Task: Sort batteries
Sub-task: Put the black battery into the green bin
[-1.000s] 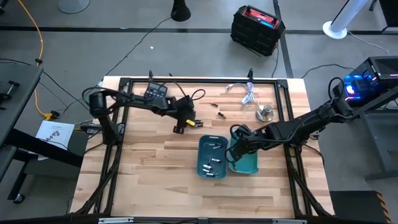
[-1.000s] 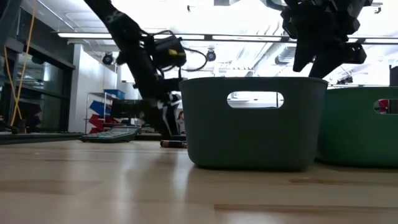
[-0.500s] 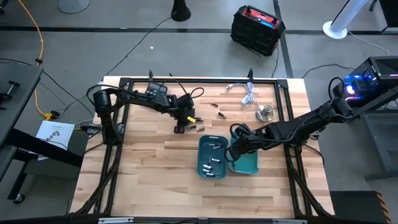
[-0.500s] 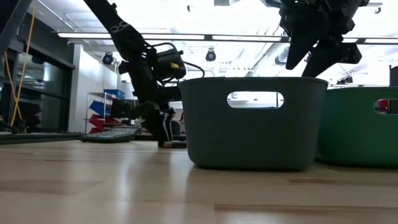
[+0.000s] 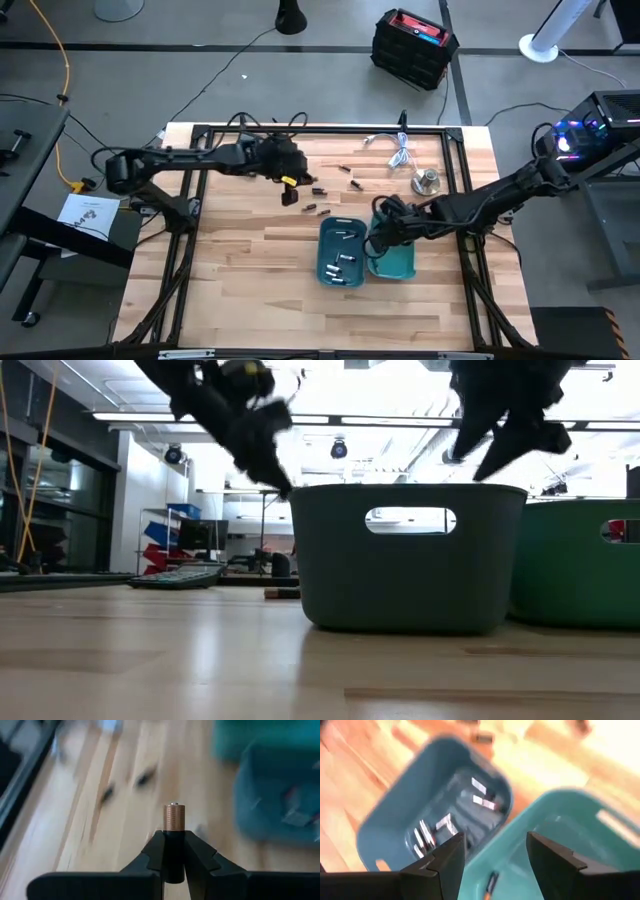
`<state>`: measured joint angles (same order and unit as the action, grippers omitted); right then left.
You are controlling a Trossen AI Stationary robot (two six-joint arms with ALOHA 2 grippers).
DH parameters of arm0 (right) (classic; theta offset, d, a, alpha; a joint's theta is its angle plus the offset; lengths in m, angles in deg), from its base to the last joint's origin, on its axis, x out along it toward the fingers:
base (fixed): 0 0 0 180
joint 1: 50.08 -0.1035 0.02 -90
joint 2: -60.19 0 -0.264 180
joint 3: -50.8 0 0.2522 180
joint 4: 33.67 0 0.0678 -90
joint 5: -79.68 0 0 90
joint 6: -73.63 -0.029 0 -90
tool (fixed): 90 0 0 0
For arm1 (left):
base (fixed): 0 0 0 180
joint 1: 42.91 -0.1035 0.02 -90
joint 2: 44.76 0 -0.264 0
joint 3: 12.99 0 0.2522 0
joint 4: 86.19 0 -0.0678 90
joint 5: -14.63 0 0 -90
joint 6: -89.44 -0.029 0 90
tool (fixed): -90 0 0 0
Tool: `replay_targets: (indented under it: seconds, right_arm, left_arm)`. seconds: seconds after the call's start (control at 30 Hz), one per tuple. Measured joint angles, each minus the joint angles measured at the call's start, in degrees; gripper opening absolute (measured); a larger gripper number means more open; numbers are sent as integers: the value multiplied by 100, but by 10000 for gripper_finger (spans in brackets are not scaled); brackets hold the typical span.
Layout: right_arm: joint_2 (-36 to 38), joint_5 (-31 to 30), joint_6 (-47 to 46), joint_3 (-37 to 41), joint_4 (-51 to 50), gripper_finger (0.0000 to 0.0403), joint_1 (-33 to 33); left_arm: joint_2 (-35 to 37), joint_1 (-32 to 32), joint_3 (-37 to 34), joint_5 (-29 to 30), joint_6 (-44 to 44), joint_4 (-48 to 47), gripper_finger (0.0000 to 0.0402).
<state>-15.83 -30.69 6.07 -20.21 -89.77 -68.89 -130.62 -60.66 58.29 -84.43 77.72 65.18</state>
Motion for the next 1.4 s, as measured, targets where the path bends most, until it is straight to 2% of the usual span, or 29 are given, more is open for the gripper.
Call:
replay_targets:
  seconds: [0.1,0.23,0.3,0.4,0.63,0.7,0.8,0.93,1.1,1.17,1.27,1.4]
  right_arm:
    - [266,-638,14,-184,-364,203,3]
    - [662,-1637,-77,-543,-1032,203,7]
    - [844,-2012,-75,-700,-1241,203,7]
    - [1070,-2268,33,-802,-1316,203,51]
    - [1251,-2291,96,-825,-1307,203,205]
    - [1251,-2277,186,-825,-1304,203,208]
    - [1251,-2233,266,-825,-1315,203,208]
    - [1256,-2198,340,-824,-1421,203,215]
    - [1202,-1836,178,-780,-1533,203,419]
    - [1183,-1438,181,-659,-1487,203,587]
    - [1111,-922,206,-385,-1250,203,837]
    - [1048,-626,220,17,-838,203,996]
  left_arm:
    - [-18,359,9,-197,316,530,30]
    - [-666,1042,8,-232,741,1323,30]
    - [-1080,1340,252,-247,851,1781,30]
    - [-1753,1635,918,-260,917,2116,30]
    - [-3200,1919,2873,-200,961,2195,36]
    - [-3520,1942,3320,-87,1084,1990,64]
    - [-3772,1899,3831,-42,1259,1131,124]
    - [-3637,1782,4173,-231,1156,-72,187]
    - [-3035,1391,4122,-232,721,-1691,214]
    - [-2640,1107,3826,-189,668,-1777,214]
    - [-1968,642,2942,-179,736,-1519,210]
    - [-1056,237,1306,-216,926,-988,207]
